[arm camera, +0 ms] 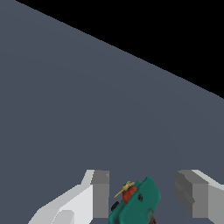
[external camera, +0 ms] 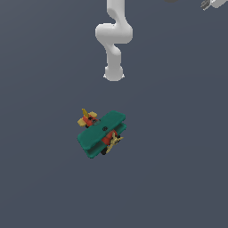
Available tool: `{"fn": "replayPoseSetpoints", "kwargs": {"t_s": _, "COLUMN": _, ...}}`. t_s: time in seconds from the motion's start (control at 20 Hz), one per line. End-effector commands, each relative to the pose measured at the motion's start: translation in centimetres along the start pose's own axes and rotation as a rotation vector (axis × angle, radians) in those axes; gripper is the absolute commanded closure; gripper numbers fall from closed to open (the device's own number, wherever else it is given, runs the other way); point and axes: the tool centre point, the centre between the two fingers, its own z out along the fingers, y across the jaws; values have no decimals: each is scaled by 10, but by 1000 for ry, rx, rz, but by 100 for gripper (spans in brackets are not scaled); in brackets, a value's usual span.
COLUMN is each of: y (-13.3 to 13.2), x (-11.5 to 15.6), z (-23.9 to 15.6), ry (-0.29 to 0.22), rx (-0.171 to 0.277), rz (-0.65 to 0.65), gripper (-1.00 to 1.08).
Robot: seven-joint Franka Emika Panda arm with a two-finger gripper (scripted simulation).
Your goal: Pick up the object and move it to a goal position.
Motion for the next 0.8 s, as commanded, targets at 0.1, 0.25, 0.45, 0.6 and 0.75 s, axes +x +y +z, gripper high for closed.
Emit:
{"fn": "replayPoseSetpoints", "kwargs": {"t_s": 0.1, "y": -18, "x": -3, "z": 0, "ry": 42, "rx": -40, "rz": -35, "gripper": -20}}
{"fn": "replayPoseSetpoints", "kwargs": {"t_s": 0.25, "y": -30, "x": -6, "z": 3, "ry": 67, "rx": -66, "rz": -60, "gripper": -20}}
{"fn": "replayPoseSetpoints", "kwargs": {"t_s": 0.45, "y": -45, "x": -13, "z": 9, "ry": 96, "rx": -102, "rz": -95, "gripper": -20}}
{"fn": "replayPoseSetpoints", "kwargs": {"t_s": 0.6, "y": -55, "x": -19, "z": 15, "ry": 116, "rx": -129, "rz": -123, "gripper": -20}}
{"fn": "replayPoseSetpoints", "kwargs": {"t_s": 0.75, "y": -65, "x": -26, "z": 24, "ry": 132, "rx": -156, "rz": -152, "gripper": -20}}
